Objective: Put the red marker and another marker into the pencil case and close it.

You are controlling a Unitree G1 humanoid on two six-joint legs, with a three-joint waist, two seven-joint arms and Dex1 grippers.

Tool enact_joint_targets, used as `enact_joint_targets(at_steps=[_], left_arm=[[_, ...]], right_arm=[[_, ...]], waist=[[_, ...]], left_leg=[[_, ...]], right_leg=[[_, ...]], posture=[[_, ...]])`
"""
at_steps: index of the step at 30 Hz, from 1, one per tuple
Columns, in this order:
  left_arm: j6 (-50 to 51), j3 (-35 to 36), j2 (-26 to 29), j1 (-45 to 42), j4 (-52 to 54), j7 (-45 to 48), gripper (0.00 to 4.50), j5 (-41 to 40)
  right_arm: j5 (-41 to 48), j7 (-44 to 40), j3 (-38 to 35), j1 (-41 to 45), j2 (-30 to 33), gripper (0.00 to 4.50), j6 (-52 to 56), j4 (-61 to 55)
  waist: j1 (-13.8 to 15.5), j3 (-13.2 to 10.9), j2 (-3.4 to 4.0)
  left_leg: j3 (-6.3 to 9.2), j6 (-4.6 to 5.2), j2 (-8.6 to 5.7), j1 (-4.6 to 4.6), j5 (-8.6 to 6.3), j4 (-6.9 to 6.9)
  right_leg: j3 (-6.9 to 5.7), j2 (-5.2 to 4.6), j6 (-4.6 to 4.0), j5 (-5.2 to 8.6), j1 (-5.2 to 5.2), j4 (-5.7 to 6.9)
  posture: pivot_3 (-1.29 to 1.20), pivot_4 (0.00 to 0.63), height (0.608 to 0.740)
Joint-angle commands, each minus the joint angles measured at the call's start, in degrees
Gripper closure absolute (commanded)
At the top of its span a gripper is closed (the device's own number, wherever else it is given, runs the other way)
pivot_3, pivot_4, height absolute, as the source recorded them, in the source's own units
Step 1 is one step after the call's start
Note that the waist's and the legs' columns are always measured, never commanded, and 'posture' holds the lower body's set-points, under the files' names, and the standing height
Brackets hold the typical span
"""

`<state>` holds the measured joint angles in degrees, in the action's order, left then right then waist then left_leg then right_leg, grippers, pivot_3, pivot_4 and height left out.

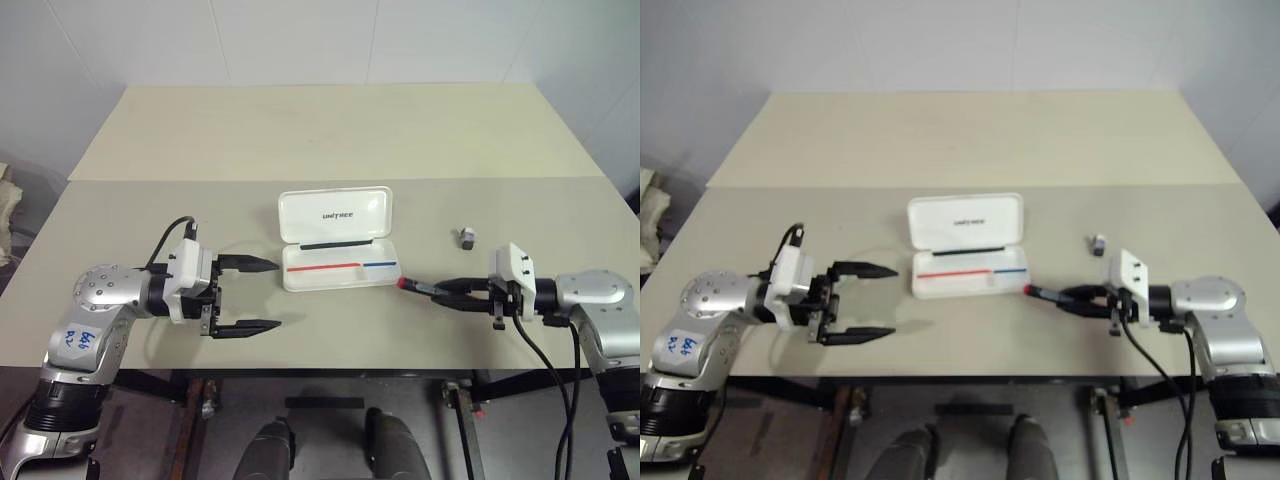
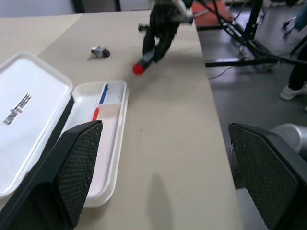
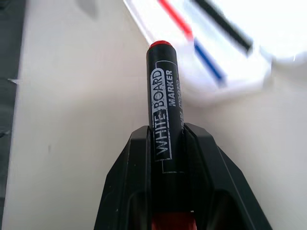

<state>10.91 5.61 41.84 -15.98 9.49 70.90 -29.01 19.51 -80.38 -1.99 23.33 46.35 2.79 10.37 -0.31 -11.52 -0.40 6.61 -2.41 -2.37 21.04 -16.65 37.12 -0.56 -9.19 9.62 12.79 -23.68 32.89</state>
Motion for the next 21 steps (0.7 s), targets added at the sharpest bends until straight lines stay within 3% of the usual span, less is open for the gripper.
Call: enact_joint_targets(at_steps=[1,10,16,21], left_arm=[[-2.01,2.36,1.47,0.86,-0.81,-0.16,0.00,0.49],[-3.57,3.15,1.34,2.07,-1.71,-1.69,0.00,1.23],[-3.42,3.34,0.95,3.12,-0.19,-3.15,0.00,1.12],[-3.44,3.59,0.77,4.20,0.86,-4.45,0.00,0.92]], right_arm=[[1.33,-2.31,1.11,4.31,0.27,3.90,0.24,-2.97],[-7.18,-1.75,10.91,19.22,-8.72,3.90,-7.67,8.84],[-16.74,5.07,15.98,27.43,-15.59,3.90,-12.16,19.98],[-18.65,1.97,18.20,32.44,-18.11,3.90,-19.36,26.10]], waist=[[0.00,0.00,0.00],[-0.17,0.00,0.00],[-0.32,0.00,0.00],[-1.22,0.00,0.01]], left_leg=[[0.00,-0.01,0.01,0.00,-0.01,0.00],[0.00,-0.10,0.17,0.04,-0.09,-0.02],[-0.03,-0.27,0.38,0.17,-0.17,-0.05],[-0.15,-0.31,0.43,0.25,-0.17,-0.15]], right_leg=[[0.00,0.02,0.00,0.00,0.00,-0.01],[0.02,0.21,-0.09,-0.06,-0.08,-0.03],[0.11,0.50,-0.15,-0.09,-0.25,0.09],[0.21,0.55,-0.16,-0.08,-0.42,0.11]], posture=[[0.00,0.150,0.740],[0.00,0.150,0.740],[0.00,0.150,0.740],[0.00,0.150,0.740]])
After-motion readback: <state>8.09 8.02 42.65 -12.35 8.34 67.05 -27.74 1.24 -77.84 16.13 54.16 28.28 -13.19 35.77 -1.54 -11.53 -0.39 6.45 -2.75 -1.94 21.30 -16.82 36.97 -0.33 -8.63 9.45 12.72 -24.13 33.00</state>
